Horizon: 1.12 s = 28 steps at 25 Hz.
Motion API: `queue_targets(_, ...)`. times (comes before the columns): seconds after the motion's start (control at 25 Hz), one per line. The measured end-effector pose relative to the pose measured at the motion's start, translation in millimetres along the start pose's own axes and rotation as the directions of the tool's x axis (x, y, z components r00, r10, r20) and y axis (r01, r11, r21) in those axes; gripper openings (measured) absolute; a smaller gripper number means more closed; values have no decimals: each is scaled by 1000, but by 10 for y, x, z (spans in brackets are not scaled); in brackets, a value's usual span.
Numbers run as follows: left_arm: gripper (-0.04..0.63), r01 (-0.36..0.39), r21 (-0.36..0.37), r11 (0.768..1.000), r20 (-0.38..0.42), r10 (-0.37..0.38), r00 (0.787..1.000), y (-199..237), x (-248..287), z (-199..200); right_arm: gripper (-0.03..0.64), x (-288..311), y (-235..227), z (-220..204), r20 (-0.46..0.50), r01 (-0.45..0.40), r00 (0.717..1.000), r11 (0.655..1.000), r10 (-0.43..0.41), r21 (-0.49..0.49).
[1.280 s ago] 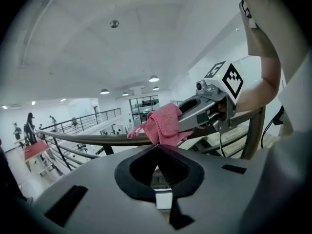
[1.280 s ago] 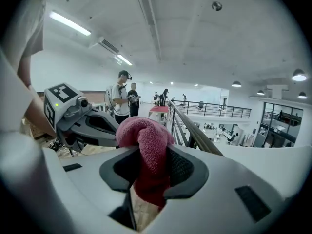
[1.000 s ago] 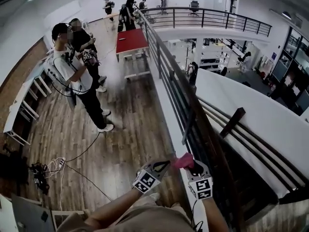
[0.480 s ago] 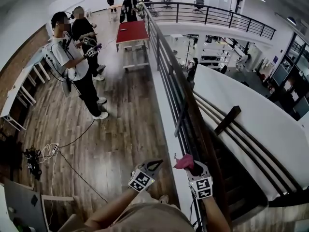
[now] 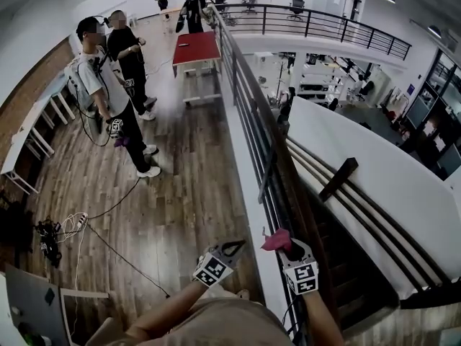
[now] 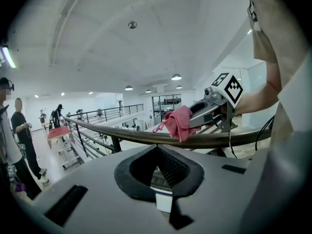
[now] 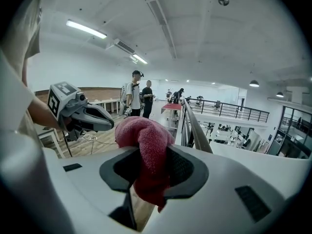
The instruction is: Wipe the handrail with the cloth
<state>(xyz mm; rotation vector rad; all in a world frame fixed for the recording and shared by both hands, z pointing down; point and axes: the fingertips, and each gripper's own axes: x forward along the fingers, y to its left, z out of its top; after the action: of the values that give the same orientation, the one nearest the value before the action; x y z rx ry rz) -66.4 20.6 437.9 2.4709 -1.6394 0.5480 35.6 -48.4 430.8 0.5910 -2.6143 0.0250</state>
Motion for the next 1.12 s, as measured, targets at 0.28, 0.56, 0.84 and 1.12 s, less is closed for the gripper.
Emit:
queue_targets(0.28, 17, 9, 15, 1000, -12, -9, 1000, 21, 50, -62, 143, 36, -11, -117, -5, -1, 1000, 1000, 1, 6)
queue_targets(0.56, 17, 25, 25, 999, -18, -25, 1000, 15, 158, -66, 143, 21, -112, -101, 5, 19, 1000, 1000, -19, 4)
queue_targets(0.84, 17, 48, 42, 998, -11, -47, 999, -21, 284, 16, 143, -67, -207, -87, 14, 46, 999, 999, -46, 13)
queue_targets(1.12, 17, 57, 51, 997, -8, -57, 998, -100, 293, 80, 143, -203, -235, -96, 20, 64, 998, 998, -64, 21)
